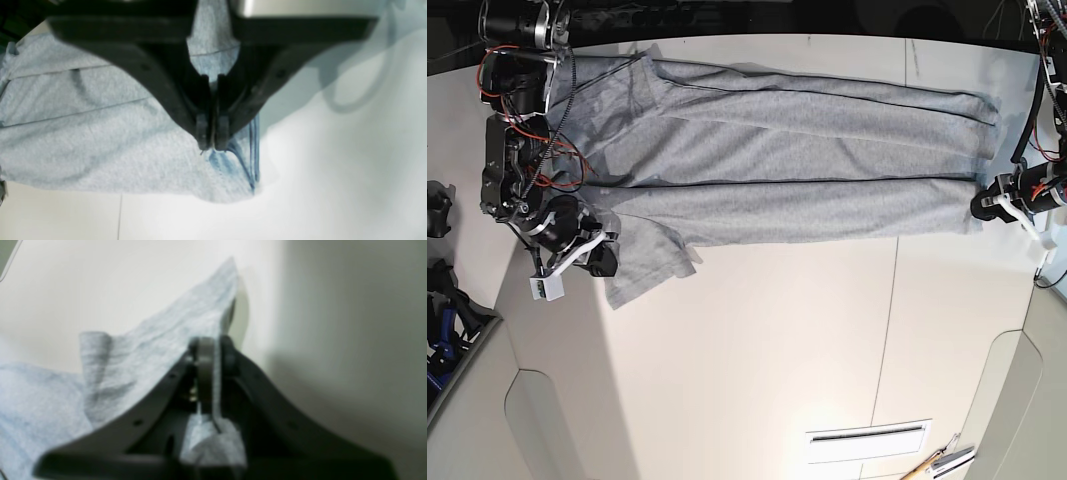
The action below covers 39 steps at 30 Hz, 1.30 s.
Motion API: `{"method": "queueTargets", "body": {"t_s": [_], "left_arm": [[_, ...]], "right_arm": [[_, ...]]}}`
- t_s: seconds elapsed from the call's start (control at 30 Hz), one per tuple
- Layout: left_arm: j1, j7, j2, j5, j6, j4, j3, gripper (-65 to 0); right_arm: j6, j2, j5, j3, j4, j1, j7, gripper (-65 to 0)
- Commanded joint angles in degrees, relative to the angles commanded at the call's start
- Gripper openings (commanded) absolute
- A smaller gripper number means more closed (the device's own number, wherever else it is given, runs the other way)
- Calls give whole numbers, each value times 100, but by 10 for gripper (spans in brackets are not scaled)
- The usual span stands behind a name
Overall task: Fold the T-shirt properly
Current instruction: 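Lift the second side edge and fold it over onto the first fold, then lay the folded strip flat and open both grippers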
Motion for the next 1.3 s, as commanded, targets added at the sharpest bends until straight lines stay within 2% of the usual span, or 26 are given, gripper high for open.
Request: {"method": "queueTargets", "body": {"t_s": [0.23, 0.33, 0.47, 0.6, 0.7, 0.87, 0.97, 1.03, 1.3], "left_arm": [[-4, 0, -2, -144, 0, 2, 0, -650], [-37, 2, -7, -149, 0, 2, 0, -650], [-33, 48, -50, -157, 0, 50, 0, -650], [-31, 118, -120, -170, 0, 146, 0, -650], [-31, 264, -208, -173, 0, 264, 0, -650], [-28, 350, -315, -173, 0, 284, 0, -650], [-11, 407, -319, -199, 0, 286, 0, -650], [39, 612, -321, -385, 0, 286, 0, -650], [350, 691, -337, -474, 0, 289, 0, -650]], "right_arm": [[0, 20, 0, 4, 518, 0, -118, -650], [0, 17, 46, 22, 1036, -2, -516, -650], [0, 74, 496, 26, 1836, -186, -1169, -650], [-2, 236, 643, 59, 2673, -774, -1213, -650], [-4, 256, 684, 293, 3305, -1342, -1215, -650], [20, 254, 1370, 929, 4096, -2153, -1491, -650], [63, 254, 1709, 1263, 4363, -2522, -1596, -650], [63, 251, 1856, 1412, 4507, -2789, -1637, -650], [61, 229, 1991, 1539, 4601, -3606, -1637, -650]]}}
